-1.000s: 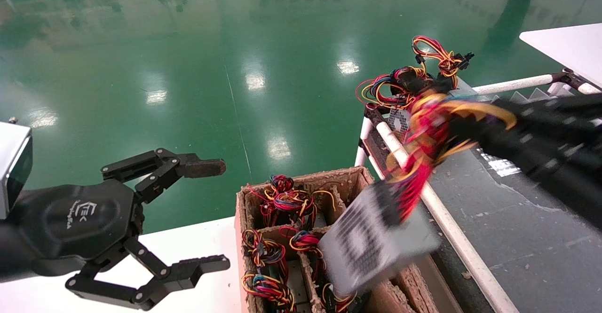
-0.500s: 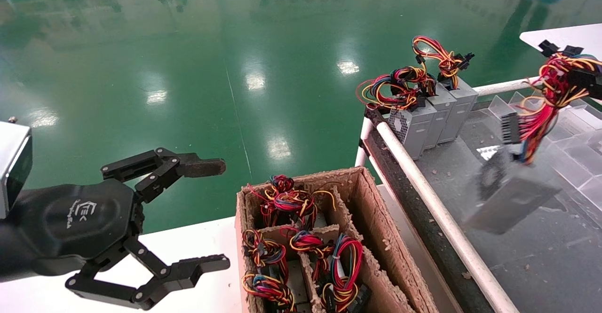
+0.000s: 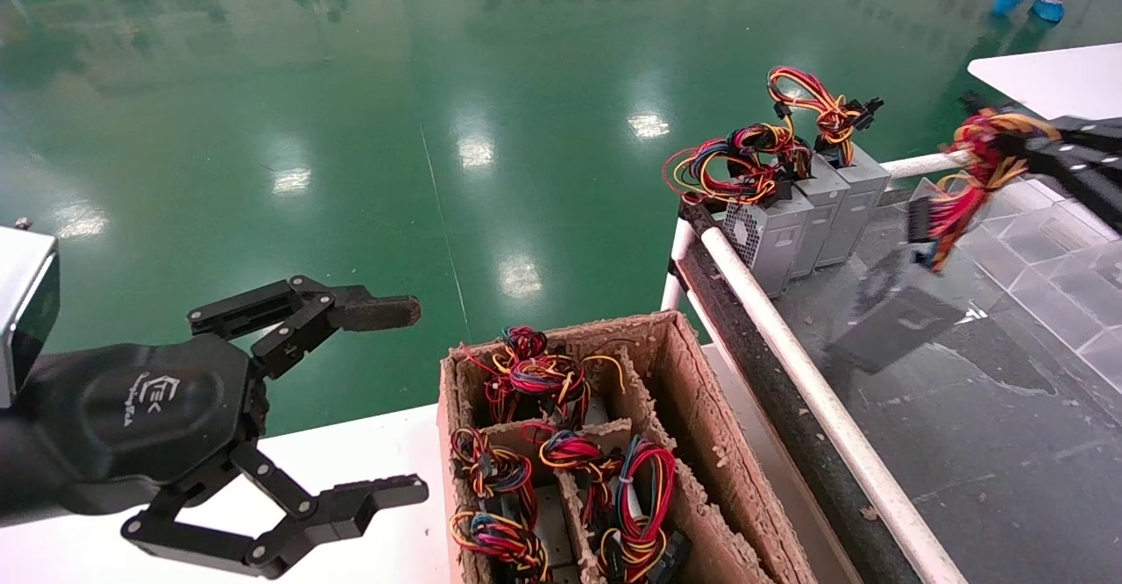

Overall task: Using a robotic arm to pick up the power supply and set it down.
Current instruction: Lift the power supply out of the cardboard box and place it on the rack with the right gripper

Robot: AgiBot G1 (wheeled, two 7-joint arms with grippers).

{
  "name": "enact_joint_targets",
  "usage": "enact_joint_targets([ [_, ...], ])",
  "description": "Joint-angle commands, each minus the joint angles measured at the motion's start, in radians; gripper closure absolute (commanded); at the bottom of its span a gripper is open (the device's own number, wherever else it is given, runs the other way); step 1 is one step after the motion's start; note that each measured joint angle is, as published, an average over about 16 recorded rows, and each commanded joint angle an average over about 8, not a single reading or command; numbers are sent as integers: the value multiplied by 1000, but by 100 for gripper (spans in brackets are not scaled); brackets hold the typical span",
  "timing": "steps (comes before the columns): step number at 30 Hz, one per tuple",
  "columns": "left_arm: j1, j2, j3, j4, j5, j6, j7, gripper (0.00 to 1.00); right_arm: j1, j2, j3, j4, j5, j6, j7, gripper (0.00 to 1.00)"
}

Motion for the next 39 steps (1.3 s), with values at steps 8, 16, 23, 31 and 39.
enact_joint_targets([
  [8, 0, 0, 0, 0, 0, 0, 0, 0, 180, -136, -83, -208, -112, -68, -66, 100],
  [16, 0, 0, 0, 0, 0, 0, 0, 0, 275, -230, -113, -350, -157, -69, -145, 100],
  [23, 0, 0, 0, 0, 0, 0, 0, 0, 327, -287, -127, -451, -180, -45, -204, 100],
  [31, 0, 0, 0, 0, 0, 0, 0, 0, 369, -327, -127, -529, -180, -36, -250, 100],
  [39, 0, 0, 0, 0, 0, 0, 0, 0, 389, -340, -131, -584, -187, -38, -272, 23],
])
